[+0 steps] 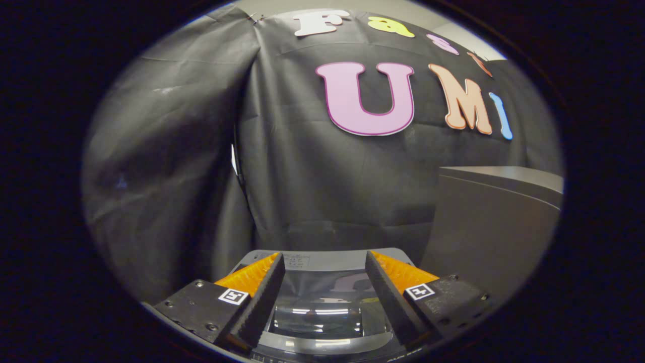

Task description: Put the clothes into the washing machine and then close the washing machine lid.

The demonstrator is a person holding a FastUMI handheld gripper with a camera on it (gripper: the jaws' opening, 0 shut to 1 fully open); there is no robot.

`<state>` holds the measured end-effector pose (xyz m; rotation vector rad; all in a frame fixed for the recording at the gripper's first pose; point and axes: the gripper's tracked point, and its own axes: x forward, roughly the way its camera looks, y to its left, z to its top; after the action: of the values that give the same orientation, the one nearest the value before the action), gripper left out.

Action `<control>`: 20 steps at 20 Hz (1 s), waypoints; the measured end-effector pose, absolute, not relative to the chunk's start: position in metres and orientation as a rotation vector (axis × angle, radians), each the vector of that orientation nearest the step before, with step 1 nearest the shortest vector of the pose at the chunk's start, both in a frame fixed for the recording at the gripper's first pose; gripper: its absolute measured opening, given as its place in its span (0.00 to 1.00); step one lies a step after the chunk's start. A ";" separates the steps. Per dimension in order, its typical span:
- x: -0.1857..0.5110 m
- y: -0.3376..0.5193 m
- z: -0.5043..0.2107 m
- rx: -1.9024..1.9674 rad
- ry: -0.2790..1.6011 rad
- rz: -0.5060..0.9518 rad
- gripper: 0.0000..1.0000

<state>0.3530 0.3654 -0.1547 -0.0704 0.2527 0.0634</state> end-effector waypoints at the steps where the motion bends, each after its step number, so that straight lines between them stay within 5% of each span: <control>1: 0.353 0.366 -0.156 -0.080 0.249 0.065 0.98; 20: 0.335 0.354 -0.126 -0.048 0.265 0.143 0.97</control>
<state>0.3351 0.3543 -0.1259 -0.0477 0.2648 0.1435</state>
